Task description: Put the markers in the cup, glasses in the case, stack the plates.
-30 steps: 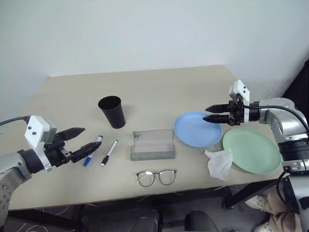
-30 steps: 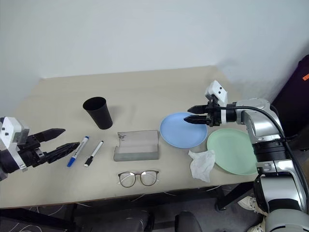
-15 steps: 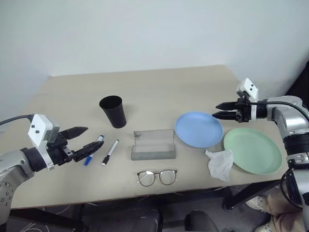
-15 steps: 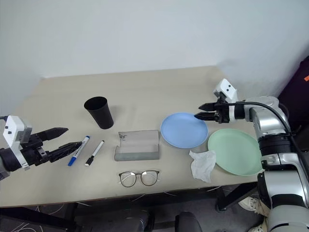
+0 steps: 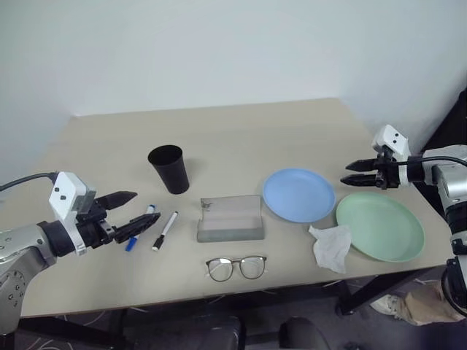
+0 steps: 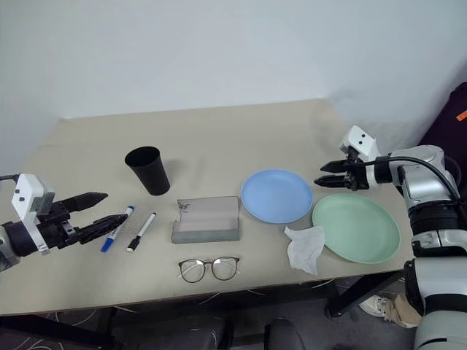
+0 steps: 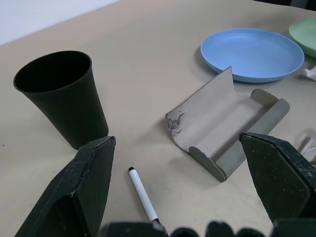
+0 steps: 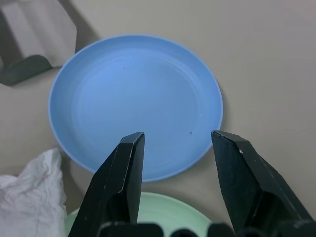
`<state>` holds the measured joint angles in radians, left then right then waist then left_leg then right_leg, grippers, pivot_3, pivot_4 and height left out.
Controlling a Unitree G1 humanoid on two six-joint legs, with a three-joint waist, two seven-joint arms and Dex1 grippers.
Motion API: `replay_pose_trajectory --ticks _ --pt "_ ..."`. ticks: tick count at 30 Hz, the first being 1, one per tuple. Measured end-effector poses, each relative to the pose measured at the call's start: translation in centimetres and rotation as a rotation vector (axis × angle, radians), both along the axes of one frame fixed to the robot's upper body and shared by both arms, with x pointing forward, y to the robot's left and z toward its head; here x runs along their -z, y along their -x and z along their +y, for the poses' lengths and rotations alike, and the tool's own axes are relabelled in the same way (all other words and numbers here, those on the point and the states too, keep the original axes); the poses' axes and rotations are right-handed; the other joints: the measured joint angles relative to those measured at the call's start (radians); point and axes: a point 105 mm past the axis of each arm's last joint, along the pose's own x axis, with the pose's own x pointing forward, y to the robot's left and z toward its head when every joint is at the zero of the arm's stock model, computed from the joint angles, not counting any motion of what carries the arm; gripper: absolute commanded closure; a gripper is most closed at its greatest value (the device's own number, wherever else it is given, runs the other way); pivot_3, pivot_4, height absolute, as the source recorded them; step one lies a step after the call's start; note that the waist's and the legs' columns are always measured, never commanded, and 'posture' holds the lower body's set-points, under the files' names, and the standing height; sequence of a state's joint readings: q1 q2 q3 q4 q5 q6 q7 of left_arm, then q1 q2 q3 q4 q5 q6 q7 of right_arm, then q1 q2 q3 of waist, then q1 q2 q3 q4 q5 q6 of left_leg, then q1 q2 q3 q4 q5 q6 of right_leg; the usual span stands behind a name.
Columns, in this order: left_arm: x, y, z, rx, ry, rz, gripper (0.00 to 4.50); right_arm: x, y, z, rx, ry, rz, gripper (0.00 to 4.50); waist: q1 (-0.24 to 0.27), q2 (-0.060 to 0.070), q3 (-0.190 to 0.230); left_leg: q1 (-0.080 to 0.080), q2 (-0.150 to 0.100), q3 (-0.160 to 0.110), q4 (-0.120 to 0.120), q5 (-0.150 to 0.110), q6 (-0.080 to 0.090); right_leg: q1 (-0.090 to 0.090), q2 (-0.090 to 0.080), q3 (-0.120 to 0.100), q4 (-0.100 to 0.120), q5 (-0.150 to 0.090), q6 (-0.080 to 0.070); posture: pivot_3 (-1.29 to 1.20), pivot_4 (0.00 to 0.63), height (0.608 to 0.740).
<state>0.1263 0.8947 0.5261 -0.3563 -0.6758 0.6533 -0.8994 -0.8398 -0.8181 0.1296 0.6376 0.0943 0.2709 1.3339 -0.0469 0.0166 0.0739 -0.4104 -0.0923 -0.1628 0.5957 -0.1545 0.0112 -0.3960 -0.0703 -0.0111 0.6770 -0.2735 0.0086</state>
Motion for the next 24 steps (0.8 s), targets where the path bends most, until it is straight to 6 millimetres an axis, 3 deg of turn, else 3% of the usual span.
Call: replay_pose_trajectory --ticks 6,11,17,24 --pt "0.2 -0.1 -0.2 0.008 0.002 0.003 0.26 2.1 0.9 -1.5 0.006 0.087 0.034 2.16 0.002 0.000 0.000 0.000 0.000 0.001 0.001 0.000 0.000 0.001 0.000 0.000 0.000 0.000 0.000 0.00 0.000 0.740" --pt "0.3 -0.3 -0.5 0.021 0.006 0.007 0.26 2.1 1.9 -3.3 0.010 0.149 0.056 2.16 0.003 0.000 0.000 0.000 0.000 0.003 0.001 0.000 0.002 0.001 -0.001 0.001 0.000 0.000 0.000 0.00 0.000 0.740" --pt "0.4 -0.3 -0.6 0.026 0.009 0.003 0.26 3.6 3.7 -5.6 0.051 0.192 0.123 2.16 0.002 0.000 0.000 0.001 0.001 0.007 0.001 -0.001 0.003 0.000 -0.001 0.003 0.000 0.001 0.001 0.00 0.000 0.740" --pt "0.9 -0.6 -0.8 0.038 0.020 0.018 0.26 3.1 4.6 -9.7 0.238 0.202 0.098 2.16 0.002 -0.001 0.000 0.001 0.002 0.013 0.002 -0.001 0.005 0.000 -0.001 0.009 0.000 0.001 0.002 0.00 0.000 0.740"
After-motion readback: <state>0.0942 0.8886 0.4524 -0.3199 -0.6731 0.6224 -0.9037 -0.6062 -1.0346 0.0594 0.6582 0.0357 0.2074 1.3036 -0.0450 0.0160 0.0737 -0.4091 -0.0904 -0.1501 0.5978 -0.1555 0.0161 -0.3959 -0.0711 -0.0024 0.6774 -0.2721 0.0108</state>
